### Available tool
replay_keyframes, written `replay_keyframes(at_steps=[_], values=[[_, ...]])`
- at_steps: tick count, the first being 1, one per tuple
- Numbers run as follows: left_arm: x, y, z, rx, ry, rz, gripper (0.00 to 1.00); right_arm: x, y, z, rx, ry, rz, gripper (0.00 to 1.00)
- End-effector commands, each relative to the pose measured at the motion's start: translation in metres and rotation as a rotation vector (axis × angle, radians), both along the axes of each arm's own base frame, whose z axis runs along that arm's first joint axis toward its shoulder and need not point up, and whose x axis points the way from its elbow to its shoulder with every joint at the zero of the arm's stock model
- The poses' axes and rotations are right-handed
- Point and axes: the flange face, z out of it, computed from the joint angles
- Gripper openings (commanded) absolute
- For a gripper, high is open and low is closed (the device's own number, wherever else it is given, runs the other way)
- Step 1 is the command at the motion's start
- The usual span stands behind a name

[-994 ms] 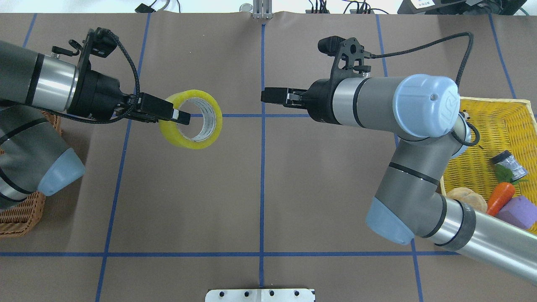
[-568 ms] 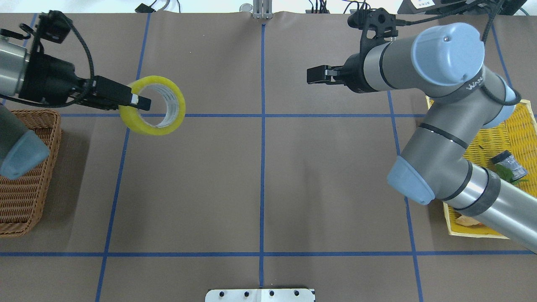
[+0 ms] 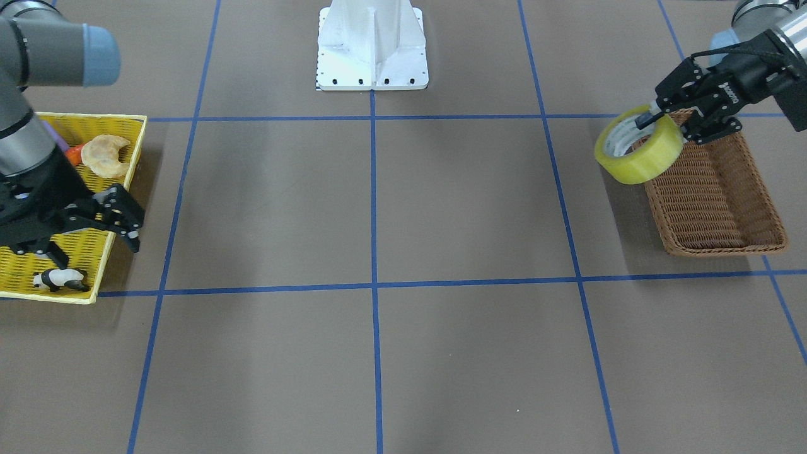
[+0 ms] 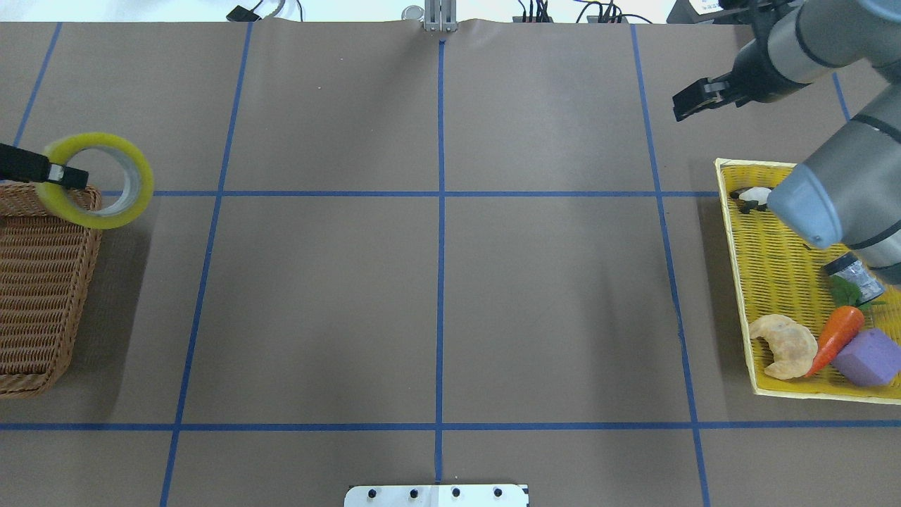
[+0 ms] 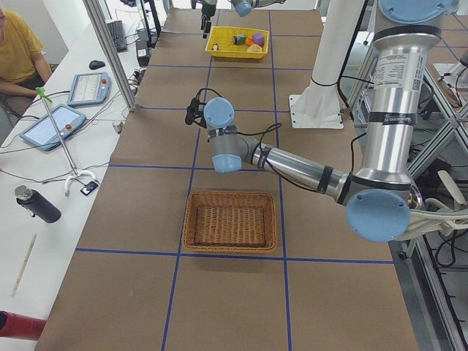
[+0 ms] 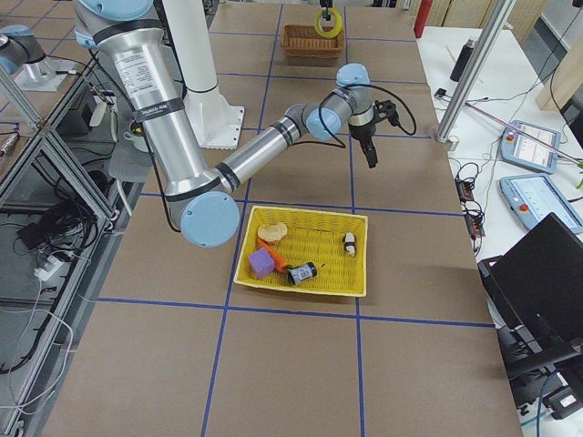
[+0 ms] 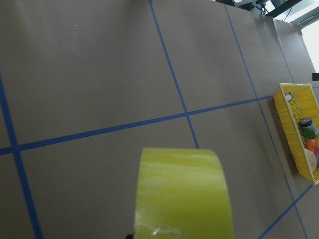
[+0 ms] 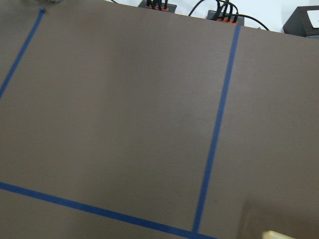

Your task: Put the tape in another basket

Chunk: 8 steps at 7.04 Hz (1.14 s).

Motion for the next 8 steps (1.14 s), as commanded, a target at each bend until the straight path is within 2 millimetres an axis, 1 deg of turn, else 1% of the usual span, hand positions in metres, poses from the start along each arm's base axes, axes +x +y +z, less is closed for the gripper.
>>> replay_keyframes(at_steps=[1,2,3,4,5,6,7,8], values=[[-0.048,0.036,0.089,-0.038,-0.048,0.015,0.00,0.104,-0.016,0.097,0.014,0.039,-0.134,1.00],[-0.059,0.057,0.118,-0.121,-0.063,-0.001,0.00,0.151,-0.009,0.138,0.013,0.042,-0.158,1.00],[-0.068,0.074,0.152,-0.197,-0.078,-0.011,0.00,0.192,0.013,0.181,-0.027,0.061,-0.143,1.00],[-0.071,0.088,0.180,-0.238,-0.089,-0.013,0.00,0.231,0.027,0.201,-0.091,0.063,-0.085,1.00],[-0.072,0.096,0.208,-0.264,-0.083,-0.024,0.00,0.244,0.033,0.199,-0.164,0.074,-0.092,0.99],[-0.075,0.106,0.222,-0.296,-0.049,-0.072,0.00,0.254,0.047,0.202,-0.200,0.101,-0.121,1.00],[-0.077,0.114,0.222,-0.340,0.005,-0.150,0.00,0.266,0.073,0.236,-0.253,0.109,-0.126,1.00],[-0.078,0.121,0.233,-0.368,0.044,-0.167,0.00,0.268,0.079,0.246,-0.269,0.137,-0.124,1.00]])
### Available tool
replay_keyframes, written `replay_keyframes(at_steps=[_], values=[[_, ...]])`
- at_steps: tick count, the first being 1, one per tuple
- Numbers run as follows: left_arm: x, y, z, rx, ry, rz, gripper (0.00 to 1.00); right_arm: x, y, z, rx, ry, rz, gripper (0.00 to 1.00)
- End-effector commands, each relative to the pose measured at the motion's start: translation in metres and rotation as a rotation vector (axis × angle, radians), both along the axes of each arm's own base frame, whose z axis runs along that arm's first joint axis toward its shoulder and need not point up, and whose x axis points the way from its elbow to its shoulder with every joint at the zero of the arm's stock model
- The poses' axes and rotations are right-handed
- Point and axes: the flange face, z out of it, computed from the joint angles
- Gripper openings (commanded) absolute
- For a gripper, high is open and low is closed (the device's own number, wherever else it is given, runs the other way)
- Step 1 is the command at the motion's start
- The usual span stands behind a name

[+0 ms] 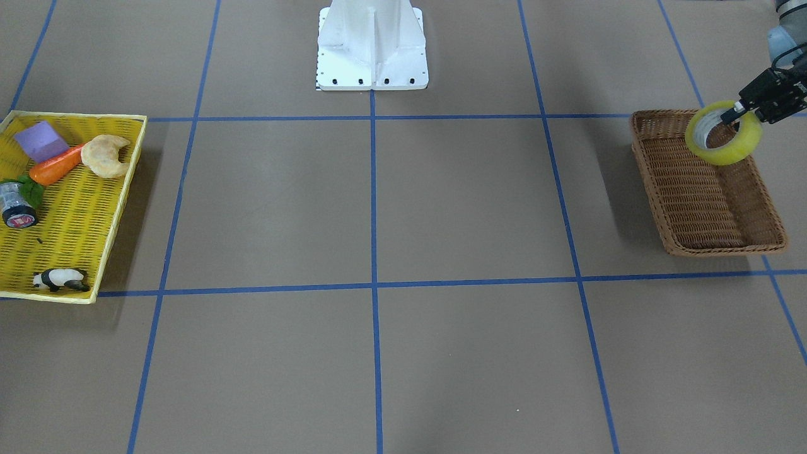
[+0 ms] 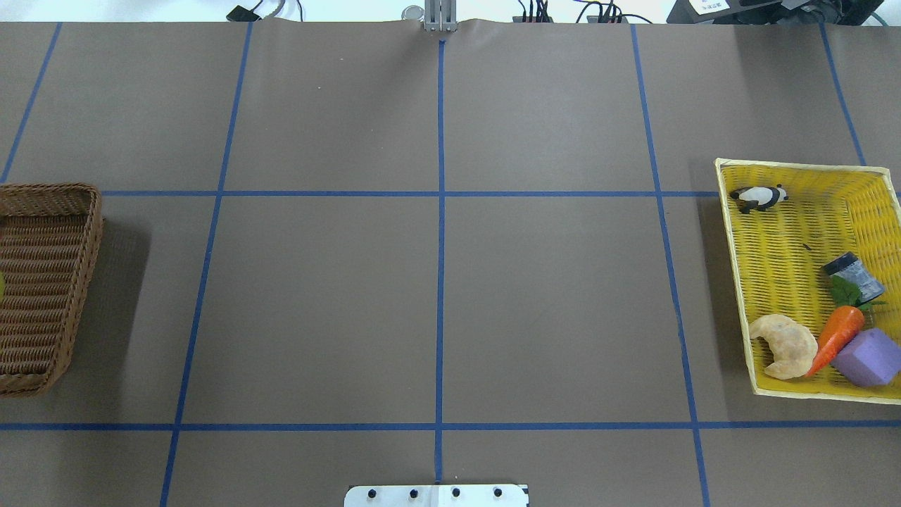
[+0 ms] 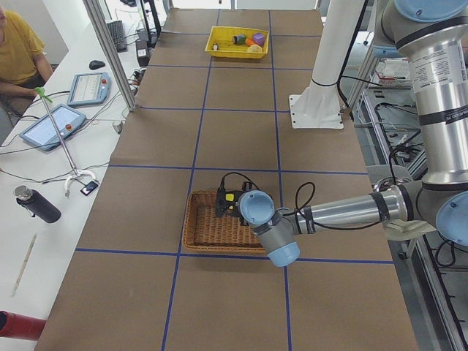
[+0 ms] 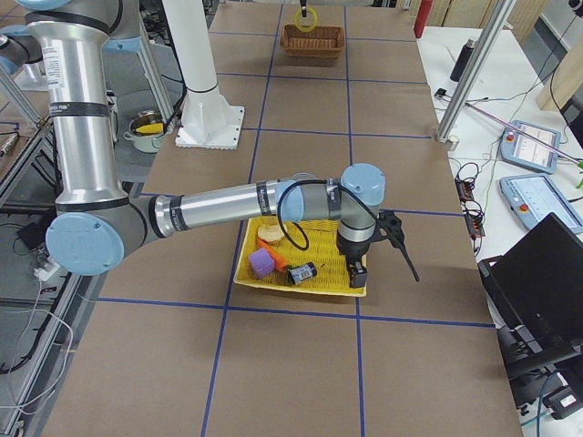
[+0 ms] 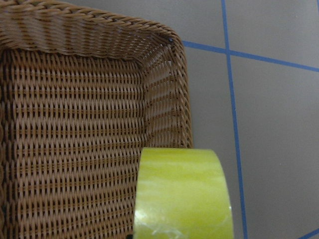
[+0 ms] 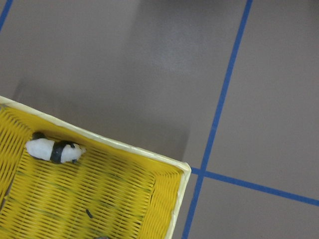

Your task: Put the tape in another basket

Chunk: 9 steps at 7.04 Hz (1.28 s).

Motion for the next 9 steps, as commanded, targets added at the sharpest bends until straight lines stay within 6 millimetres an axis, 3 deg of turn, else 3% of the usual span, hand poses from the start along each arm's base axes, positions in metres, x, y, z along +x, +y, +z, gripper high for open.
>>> replay_keyframes(at_steps=[1,2,4,5,6,7,8,9], values=[[-0.001,0.005,0.014,-0.033,0.052,-0.050,0.00,0.006,0.017,0.021,-0.038,0.023,-0.006,1.00],[0.006,-0.020,0.008,-0.019,0.057,-0.050,0.00,0.006,0.017,0.021,-0.036,0.017,-0.005,1.00],[0.015,-0.072,0.017,-0.003,0.042,-0.100,0.00,0.006,0.016,0.023,-0.039,0.017,-0.006,1.00],[0.017,-0.081,0.020,0.000,0.039,-0.101,0.00,0.006,0.016,0.023,-0.039,0.017,-0.006,1.00],[0.018,-0.086,0.018,0.009,0.040,-0.100,0.20,0.006,0.016,0.023,-0.040,0.017,-0.004,1.00],[0.024,-0.085,0.020,0.042,0.028,-0.079,0.91,0.006,0.016,0.024,-0.041,0.017,-0.004,1.00],[0.024,-0.084,0.025,0.039,0.023,-0.074,0.99,0.006,0.016,0.023,-0.040,0.017,-0.004,1.00],[0.025,-0.084,0.026,0.037,0.022,-0.074,0.99,0.006,0.016,0.024,-0.041,0.017,-0.004,1.00]])
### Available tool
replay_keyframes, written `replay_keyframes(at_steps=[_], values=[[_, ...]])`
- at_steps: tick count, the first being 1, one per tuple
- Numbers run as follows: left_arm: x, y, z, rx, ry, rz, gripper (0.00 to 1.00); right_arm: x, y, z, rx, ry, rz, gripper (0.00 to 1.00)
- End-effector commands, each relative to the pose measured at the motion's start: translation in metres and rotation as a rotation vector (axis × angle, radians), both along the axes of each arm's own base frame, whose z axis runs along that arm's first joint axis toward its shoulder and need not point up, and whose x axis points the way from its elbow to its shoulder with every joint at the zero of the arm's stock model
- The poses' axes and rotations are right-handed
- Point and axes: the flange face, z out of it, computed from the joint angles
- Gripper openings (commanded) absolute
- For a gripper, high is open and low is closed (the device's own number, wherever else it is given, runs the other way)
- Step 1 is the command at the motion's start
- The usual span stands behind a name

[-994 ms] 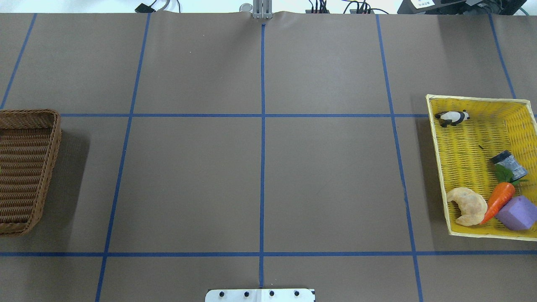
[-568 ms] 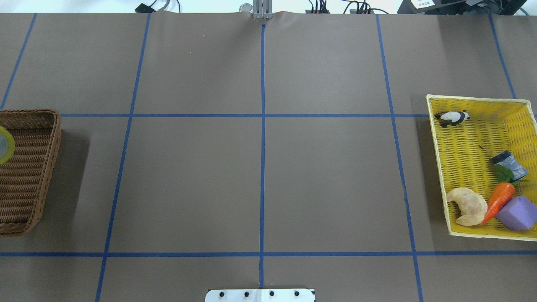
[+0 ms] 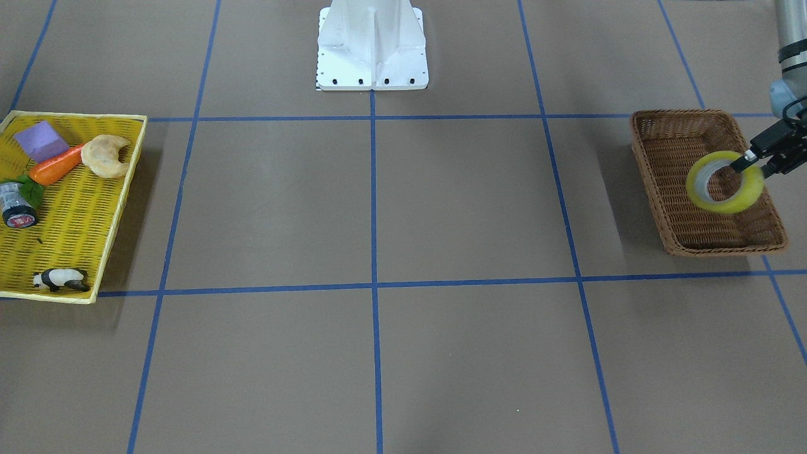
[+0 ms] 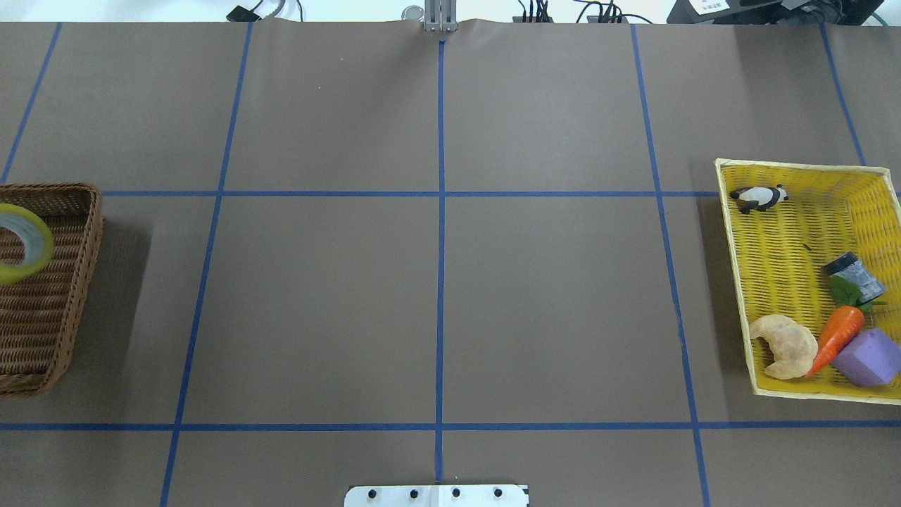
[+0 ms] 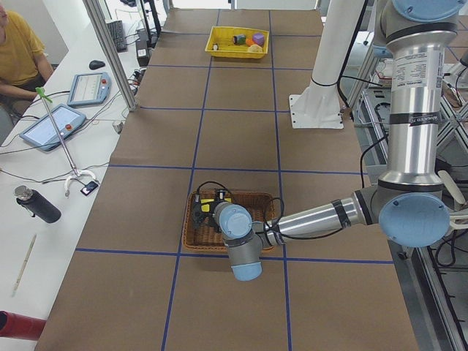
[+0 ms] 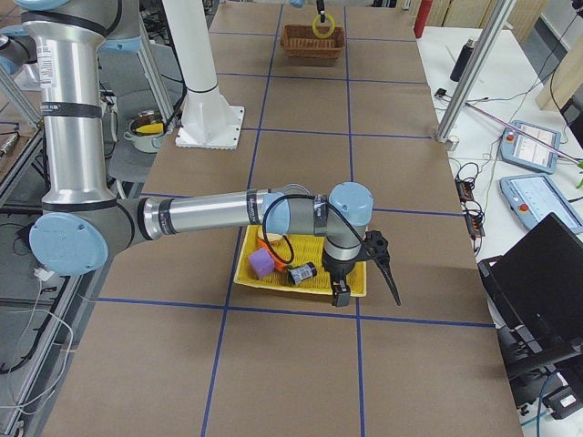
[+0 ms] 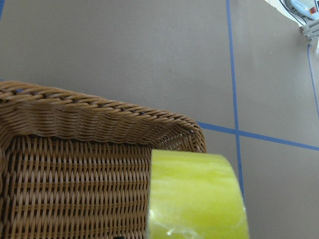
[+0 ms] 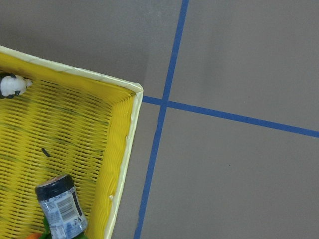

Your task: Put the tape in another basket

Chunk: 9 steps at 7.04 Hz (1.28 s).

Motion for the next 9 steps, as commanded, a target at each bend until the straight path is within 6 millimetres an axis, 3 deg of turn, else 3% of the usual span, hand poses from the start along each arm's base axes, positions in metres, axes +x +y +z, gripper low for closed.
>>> replay_keyframes(at_steps=[1,4,6,9], values=[[0.001,0.000,0.002,0.006,-0.003,0.004,0.99,-0.001,0.000,0.000,-0.001,0.000,-0.001,1.00],[0.002,-0.013,-0.017,0.042,0.010,0.009,0.99,0.000,0.000,0.001,-0.003,0.002,0.001,1.00],[-0.009,-0.018,-0.025,0.098,-0.004,-0.023,0.99,-0.001,0.001,0.006,-0.017,0.002,0.003,1.00],[-0.064,-0.039,-0.011,0.335,-0.226,-0.126,0.99,-0.001,0.001,0.006,-0.017,0.002,0.003,1.00]])
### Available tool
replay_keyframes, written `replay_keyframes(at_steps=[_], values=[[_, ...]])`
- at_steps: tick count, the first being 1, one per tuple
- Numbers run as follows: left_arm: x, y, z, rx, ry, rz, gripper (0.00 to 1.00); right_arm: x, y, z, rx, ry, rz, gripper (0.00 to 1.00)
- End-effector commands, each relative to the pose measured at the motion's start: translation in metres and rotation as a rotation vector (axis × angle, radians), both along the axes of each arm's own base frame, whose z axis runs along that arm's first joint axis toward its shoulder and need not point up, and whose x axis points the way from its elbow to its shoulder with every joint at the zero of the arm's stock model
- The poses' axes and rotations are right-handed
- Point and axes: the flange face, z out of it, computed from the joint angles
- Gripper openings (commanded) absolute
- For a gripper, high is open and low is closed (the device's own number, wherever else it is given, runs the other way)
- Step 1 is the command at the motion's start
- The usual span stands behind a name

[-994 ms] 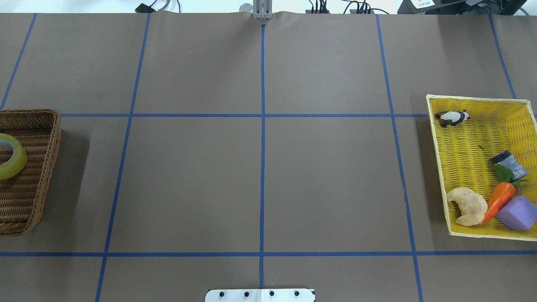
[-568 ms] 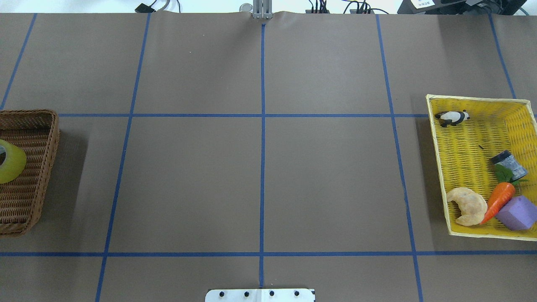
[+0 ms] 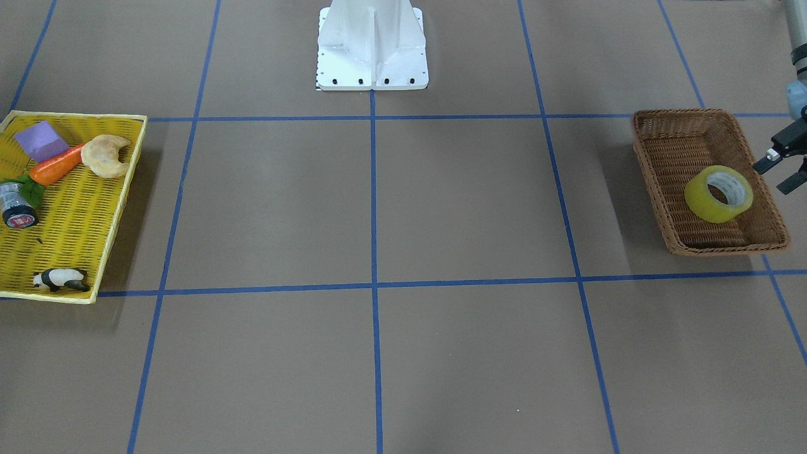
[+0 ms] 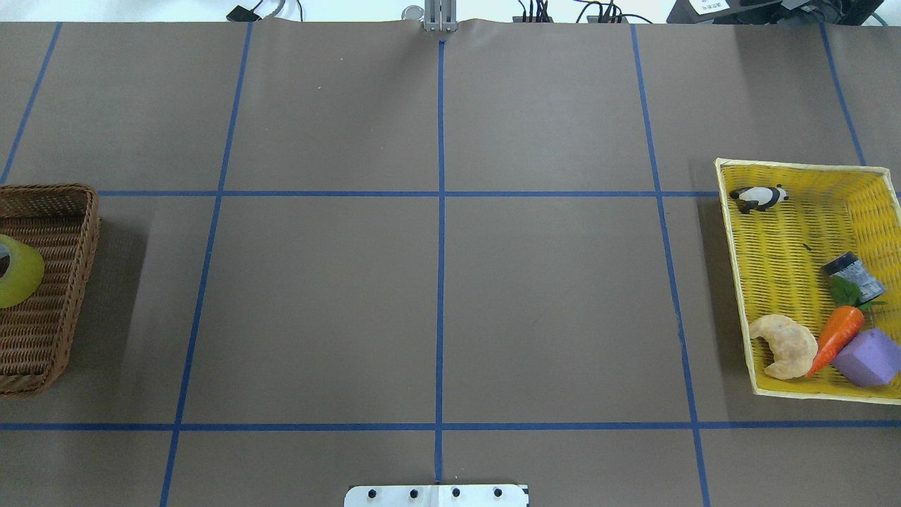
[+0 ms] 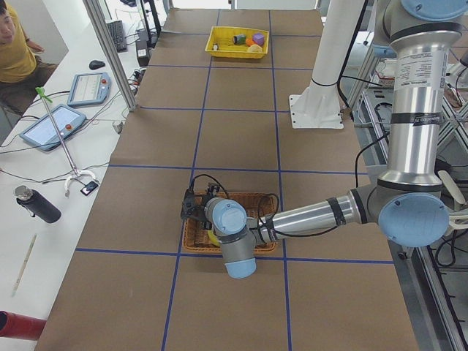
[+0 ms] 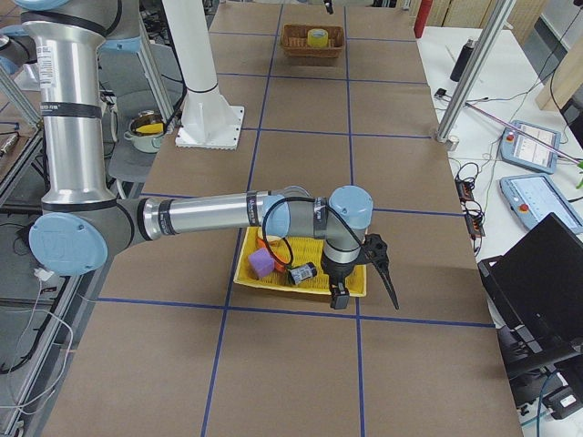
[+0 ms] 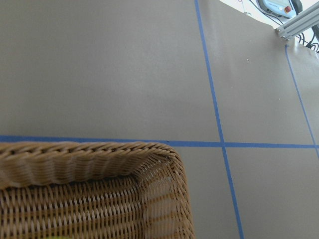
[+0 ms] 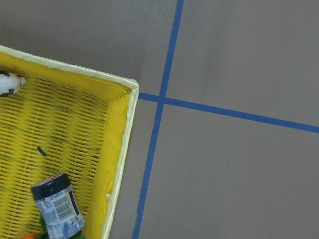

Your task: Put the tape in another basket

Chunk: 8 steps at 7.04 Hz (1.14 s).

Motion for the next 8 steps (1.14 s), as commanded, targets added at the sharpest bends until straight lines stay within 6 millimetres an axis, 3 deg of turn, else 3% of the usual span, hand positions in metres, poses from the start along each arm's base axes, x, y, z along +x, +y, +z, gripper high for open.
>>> replay_keyframes(at_steps=[1,3,4,5,6,8], values=[[-0.030,-0.021,0.015,0.133,-0.212,-0.092,0.99,0.000,0.000,0.000,-0.001,0.000,0.001,1.00],[-0.052,-0.043,0.038,0.208,-0.515,-0.137,0.99,0.000,0.000,0.000,0.002,0.000,-0.001,1.00],[-0.081,-0.050,0.042,0.229,-0.676,-0.113,0.99,0.000,0.001,0.000,0.000,0.000,-0.001,1.00],[-0.095,-0.054,0.039,0.178,-0.743,-0.054,0.99,0.000,0.001,0.002,-0.003,0.000,-0.001,1.00],[-0.097,-0.056,0.030,0.121,-0.767,0.011,0.99,-0.001,0.000,0.005,-0.008,0.000,-0.003,1.00],[-0.095,-0.047,0.022,-0.175,-0.743,0.141,0.99,0.000,0.001,0.011,-0.020,0.000,-0.003,1.00]])
